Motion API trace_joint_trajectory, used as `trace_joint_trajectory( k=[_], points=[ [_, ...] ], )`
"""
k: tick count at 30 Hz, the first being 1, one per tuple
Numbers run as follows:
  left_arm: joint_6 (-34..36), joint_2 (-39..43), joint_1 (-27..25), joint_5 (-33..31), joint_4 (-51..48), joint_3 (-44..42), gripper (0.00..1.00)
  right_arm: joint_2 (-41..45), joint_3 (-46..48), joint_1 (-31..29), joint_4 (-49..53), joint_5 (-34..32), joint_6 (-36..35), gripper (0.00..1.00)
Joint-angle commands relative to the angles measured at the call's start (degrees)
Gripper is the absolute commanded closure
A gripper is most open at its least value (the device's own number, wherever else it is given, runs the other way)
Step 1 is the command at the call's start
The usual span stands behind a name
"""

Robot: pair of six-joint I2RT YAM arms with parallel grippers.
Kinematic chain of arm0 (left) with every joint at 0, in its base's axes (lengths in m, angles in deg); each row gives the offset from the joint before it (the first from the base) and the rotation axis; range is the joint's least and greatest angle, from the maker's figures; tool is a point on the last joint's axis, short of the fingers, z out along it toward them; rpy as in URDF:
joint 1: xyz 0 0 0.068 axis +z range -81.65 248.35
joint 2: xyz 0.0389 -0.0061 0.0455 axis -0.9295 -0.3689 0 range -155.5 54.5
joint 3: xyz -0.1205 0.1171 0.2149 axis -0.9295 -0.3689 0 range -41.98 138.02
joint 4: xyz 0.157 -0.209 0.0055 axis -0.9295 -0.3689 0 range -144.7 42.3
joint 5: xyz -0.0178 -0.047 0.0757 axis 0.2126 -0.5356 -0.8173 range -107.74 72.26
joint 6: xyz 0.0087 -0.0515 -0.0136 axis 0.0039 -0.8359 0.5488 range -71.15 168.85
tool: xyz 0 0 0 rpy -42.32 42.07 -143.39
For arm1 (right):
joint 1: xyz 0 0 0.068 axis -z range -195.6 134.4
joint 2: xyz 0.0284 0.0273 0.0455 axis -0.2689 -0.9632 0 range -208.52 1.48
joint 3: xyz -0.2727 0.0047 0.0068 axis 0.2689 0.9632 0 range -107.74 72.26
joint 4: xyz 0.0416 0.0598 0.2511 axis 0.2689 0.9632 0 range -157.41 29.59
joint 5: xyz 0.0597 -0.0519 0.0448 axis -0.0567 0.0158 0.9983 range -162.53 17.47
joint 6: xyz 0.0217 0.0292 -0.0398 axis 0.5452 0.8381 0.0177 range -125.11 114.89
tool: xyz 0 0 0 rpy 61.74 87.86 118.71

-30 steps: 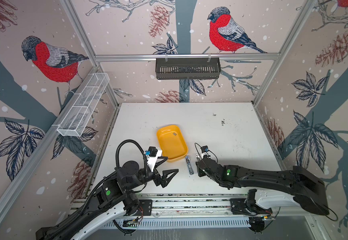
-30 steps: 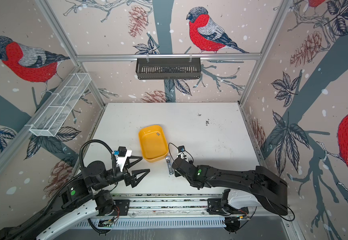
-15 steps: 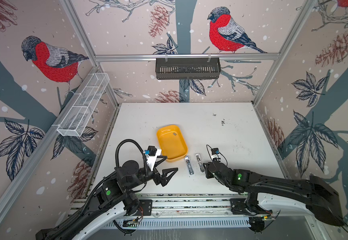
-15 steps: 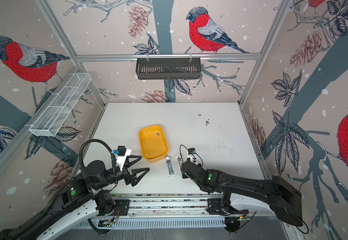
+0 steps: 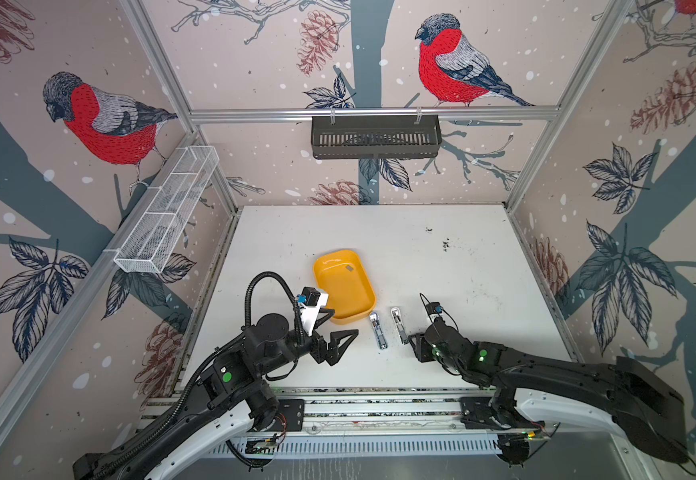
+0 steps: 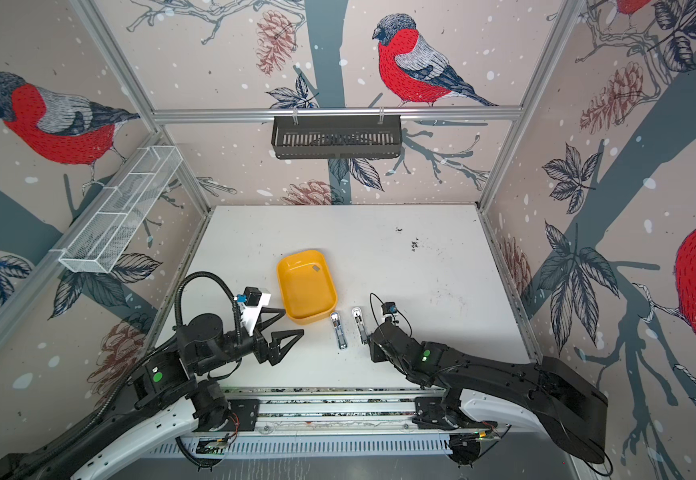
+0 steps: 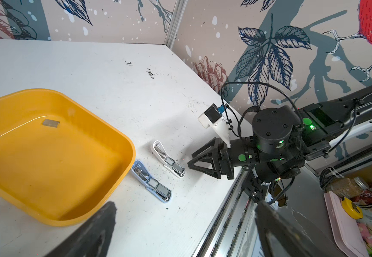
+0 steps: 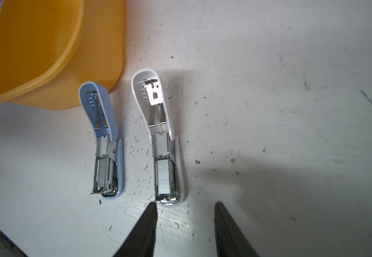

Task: Load the staples into the stapler

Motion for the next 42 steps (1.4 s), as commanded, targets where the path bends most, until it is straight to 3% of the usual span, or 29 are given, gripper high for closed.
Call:
trace_joint_trajectory(
  k=[1,8,15,30,34,42],
  points=[
    [-1.98,-1.56,0.14,-2.05,1.95,0.14,0.03,-2.09,-0.54,-0.27,-3.69,3.79,-2.06,0.55],
    [-7.77,-9.20,0.13,-3.32,8.87,0.01,0.03,-9.71,-5.07,-2.79,-0.25,-2.97,-0.01,0.53],
    [-10.94,-12.67,0.07,-2.34,15.34,-2.74,0.03,-11.86,-6.28,-3.65,2.41,-7.13,2.04,0.56],
    [-13.22,-18.32,-4.64,-6.99,19.09,-3.36,0.02,-7.78,-4.33,-1.94,3.29,-6.27,1.01,0.63],
    [-15.31,-21.45,-6.88,-9.19,19.44,-3.15,0.02,-4.07,-3.05,-0.84,1.76,-4.09,0.10,0.67],
    [-20.41,-22.98,-7.26,-7.38,24.88,-5.97,0.02,2.36,-1.58,5.20,-0.64,3.42,-4.07,0.74]
  ],
)
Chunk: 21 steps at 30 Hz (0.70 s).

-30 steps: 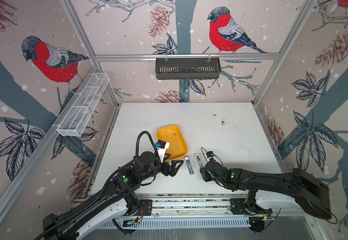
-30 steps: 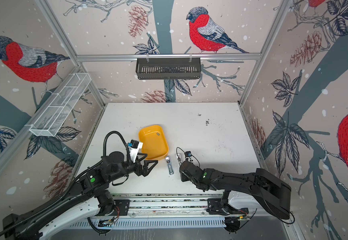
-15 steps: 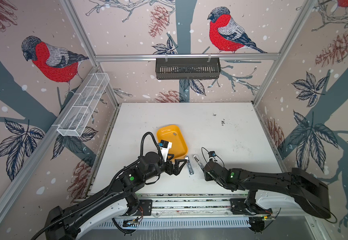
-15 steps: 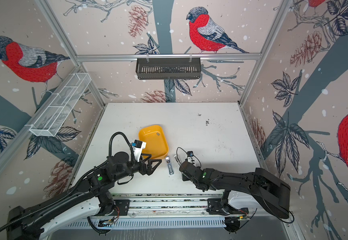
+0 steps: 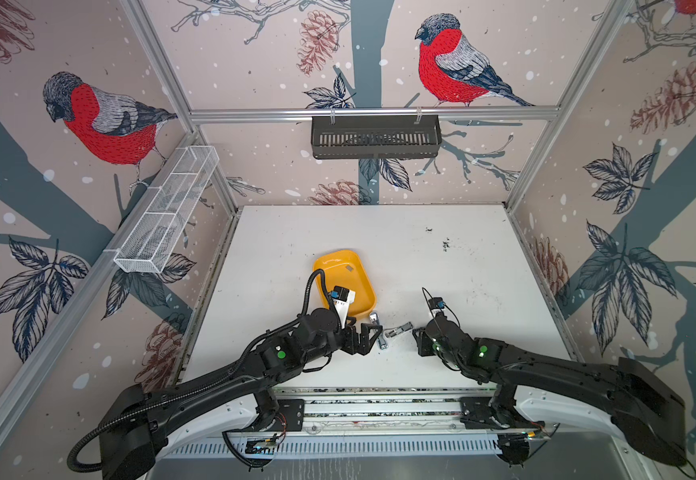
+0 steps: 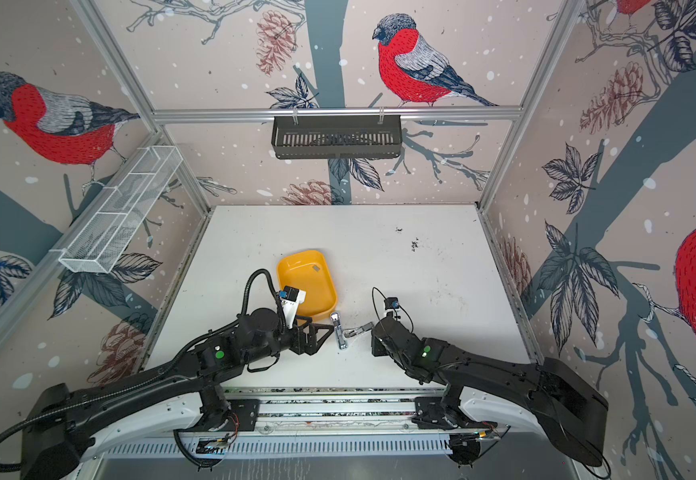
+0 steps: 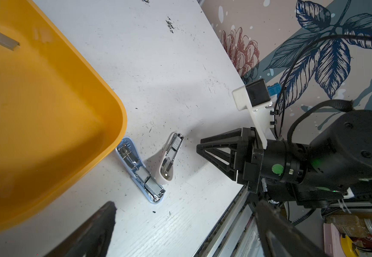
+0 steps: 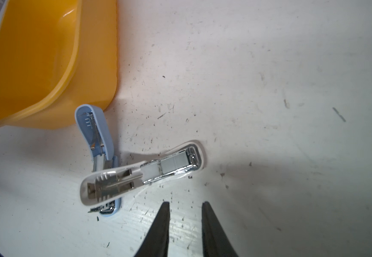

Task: Load the staples into the stapler

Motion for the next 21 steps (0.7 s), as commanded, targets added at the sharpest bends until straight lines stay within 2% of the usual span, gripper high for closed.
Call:
trace_joint_trajectory(
  k=[1,6,10,12,14,21],
  points=[
    [-2.92,-0.06,-0.25,0.43,5.48,-0.81,0.02,1.46,-0.03,2.19,-2.27,5.02,-4.01,0.74],
    [-3.41,0.63,-0.42,0.64,5.23,-2.03,0.03,0.55,-1.36,3.77,-0.86,12.73,-8.27,0.78],
    [-3.38,1.74,-0.42,-0.06,5.07,-2.27,0.03,0.25,0.59,2.92,-0.29,9.43,-4.86,0.81],
    [-3.28,1.81,-0.43,-0.17,5.01,-2.30,0.03,0.47,1.41,2.90,0.47,8.04,-2.54,0.86],
    [-3.19,1.64,-0.46,-0.07,5.04,-2.27,0.03,0.40,1.75,2.79,0.59,8.57,-1.70,0.90],
    [-2.75,0.56,-0.44,0.38,5.09,-1.84,0.03,-0.05,1.84,1.64,0.24,10.05,-2.31,0.90]
  ],
)
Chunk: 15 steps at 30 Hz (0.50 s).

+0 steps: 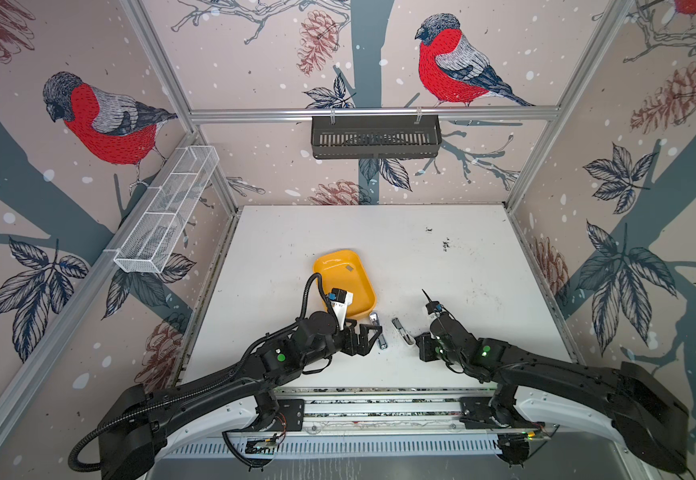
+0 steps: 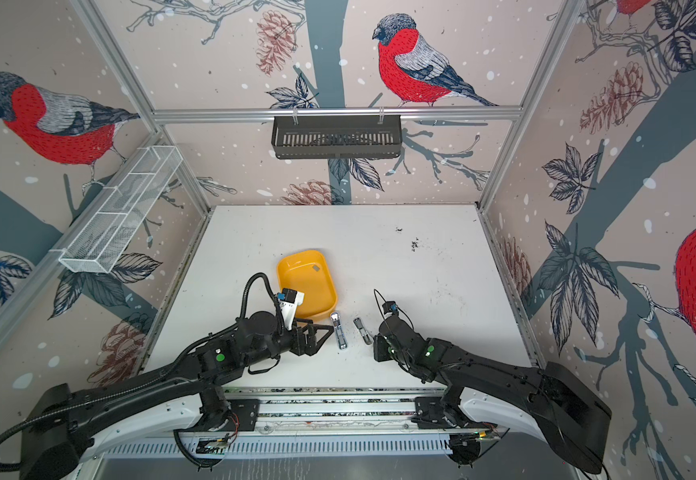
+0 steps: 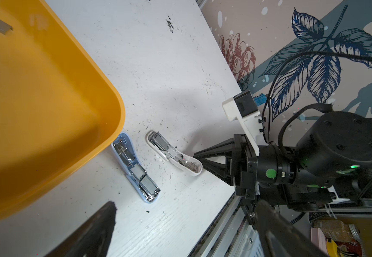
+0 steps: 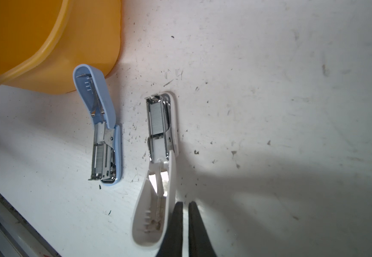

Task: Load the staples into the stapler

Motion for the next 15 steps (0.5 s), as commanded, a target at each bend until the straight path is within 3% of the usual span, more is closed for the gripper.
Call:
trace_joint_trajectory(
  k=[1,11,15],
  points=[
    [-0.13,-0.09,-0.20,0.22,2.61,0.26,0.03,-0.18,-0.14,-0.53,-0.55,0.70,0.56,0.90],
    [-2.38,0.27,-0.19,-0.22,2.21,-0.60,0.03,-2.72,-1.30,-2.25,-2.81,2.99,-0.54,0.91],
    [-2.96,0.03,-0.18,-0.53,1.81,-0.96,0.02,-2.69,-0.84,-2.23,-6.92,6.90,-0.62,0.91]
  ],
)
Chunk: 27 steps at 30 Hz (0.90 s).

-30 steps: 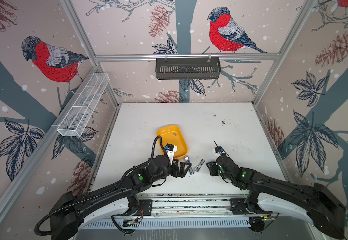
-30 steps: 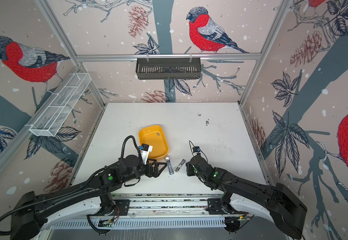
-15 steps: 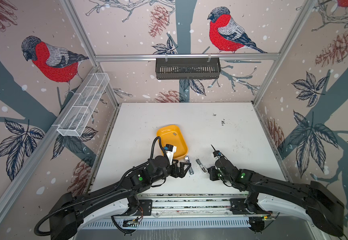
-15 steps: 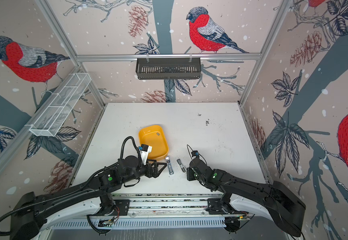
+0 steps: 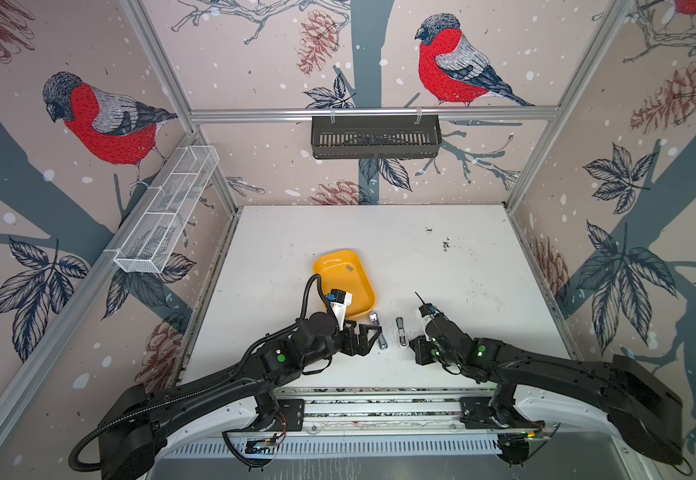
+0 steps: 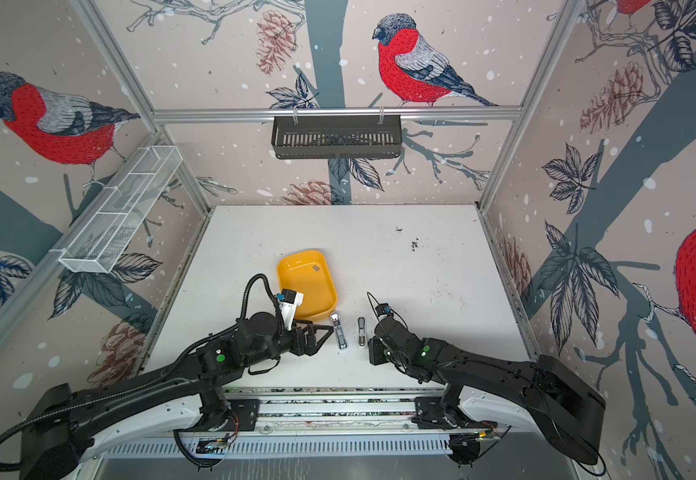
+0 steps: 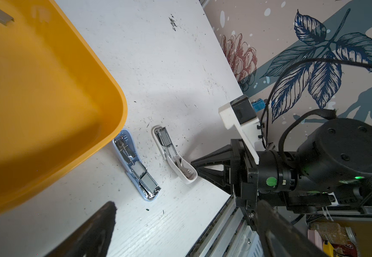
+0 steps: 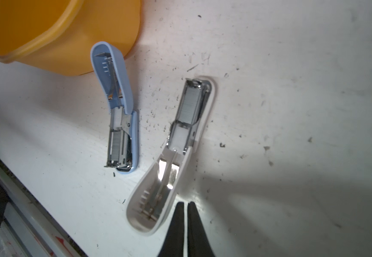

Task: Load the staples into the stapler

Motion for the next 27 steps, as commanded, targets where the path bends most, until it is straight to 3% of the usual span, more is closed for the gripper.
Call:
trace_joint_trajectory(
  k=[1,7,17,27],
  points=[
    [-1.26,-0.01,-0.17,-0.65,1.27,-0.22,0.02,-0.19,-0.12,-0.13,-4.44,3.33,-0.06,0.91],
    [-1.55,-0.17,-0.20,-0.64,1.15,-0.57,0.02,-0.02,-0.70,0.22,-4.16,2.77,-0.15,0.91],
    [-1.96,-3.15,-0.16,0.08,2.65,-0.60,0.02,1.26,-2.02,4.01,0.34,-5.82,0.73,0.85],
    [-1.90,-1.55,-0.15,-0.70,1.78,-0.73,0.02,-3.55,-1.36,4.05,-3.04,-1.55,-0.52,0.88]
  ],
)
